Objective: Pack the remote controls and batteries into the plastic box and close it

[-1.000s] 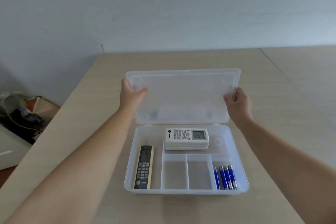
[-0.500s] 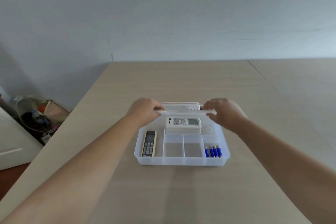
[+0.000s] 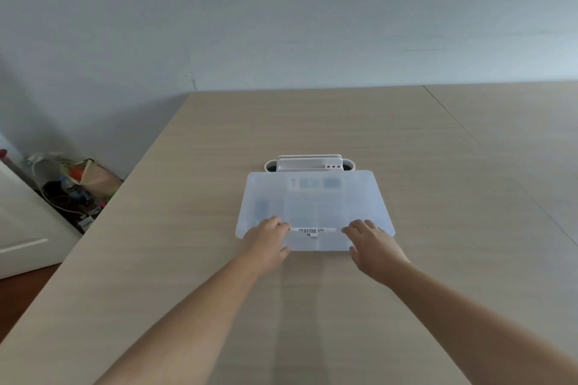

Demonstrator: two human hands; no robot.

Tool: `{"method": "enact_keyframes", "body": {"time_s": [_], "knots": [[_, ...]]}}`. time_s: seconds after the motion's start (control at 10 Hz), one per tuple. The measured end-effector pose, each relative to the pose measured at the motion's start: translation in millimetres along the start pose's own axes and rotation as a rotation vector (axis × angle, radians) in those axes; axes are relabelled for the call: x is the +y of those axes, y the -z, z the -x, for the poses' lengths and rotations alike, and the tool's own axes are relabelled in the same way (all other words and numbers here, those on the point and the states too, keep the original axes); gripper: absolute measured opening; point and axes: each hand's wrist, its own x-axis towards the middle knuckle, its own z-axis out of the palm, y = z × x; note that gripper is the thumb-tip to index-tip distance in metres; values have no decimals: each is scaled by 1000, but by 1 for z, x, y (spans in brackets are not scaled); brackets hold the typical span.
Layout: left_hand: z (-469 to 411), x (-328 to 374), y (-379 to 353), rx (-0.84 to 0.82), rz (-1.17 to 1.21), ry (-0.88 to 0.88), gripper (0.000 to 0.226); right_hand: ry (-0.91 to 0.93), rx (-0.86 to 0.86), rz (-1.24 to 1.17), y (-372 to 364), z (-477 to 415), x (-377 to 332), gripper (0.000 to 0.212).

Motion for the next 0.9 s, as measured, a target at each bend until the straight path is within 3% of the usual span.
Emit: {"method": "enact_keyframes", "body": {"time_s": [0.2,0.3,0.5,0.6,0.7,0.8,0.9], "knots": [[27,6,-34,-92,-44,24,89,-70,-22,-45,-22,26,-17,76],[30,6,-39,-90,-54,36,95,-70,-64,33,-25,32,-16,82],[16,10,-11,-92,-115,38,88,-69,-131,100,-3,18,-14,71],[16,9,-5,-112,-75,38,84,-87,-167,-21,10,15,-13,65],[32,7,-2,-55,39,30,79,-130,64,-327,42,27,-15,40],[77,-3,-10,51,322,76,43,-49,535,-696,102,63,-30,24],[136,-17,-36,151,316,199,6,221,830,-950,163,109,-15,16]]}}
